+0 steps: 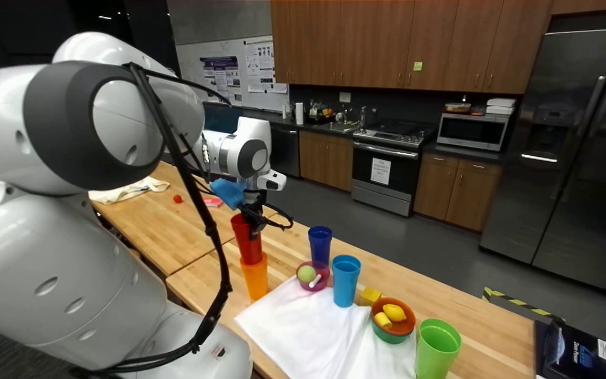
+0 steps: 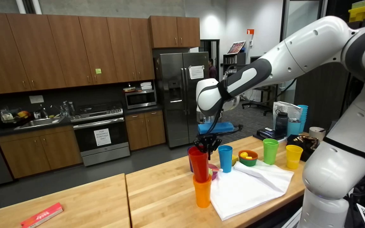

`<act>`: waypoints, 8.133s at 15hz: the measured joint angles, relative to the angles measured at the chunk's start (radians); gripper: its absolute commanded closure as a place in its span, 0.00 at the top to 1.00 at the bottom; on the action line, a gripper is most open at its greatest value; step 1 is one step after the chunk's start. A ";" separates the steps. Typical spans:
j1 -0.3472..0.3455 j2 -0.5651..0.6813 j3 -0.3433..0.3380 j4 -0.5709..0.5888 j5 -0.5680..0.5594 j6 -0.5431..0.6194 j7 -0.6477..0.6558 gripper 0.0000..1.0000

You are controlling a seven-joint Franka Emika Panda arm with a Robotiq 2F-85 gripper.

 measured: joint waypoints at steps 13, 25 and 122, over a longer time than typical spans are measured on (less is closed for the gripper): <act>-0.002 0.038 -0.007 0.015 -0.003 0.038 0.002 0.18; -0.002 0.048 -0.006 0.024 -0.004 0.028 0.002 0.68; 0.072 0.305 -0.047 0.408 -0.439 -0.171 -0.932 1.00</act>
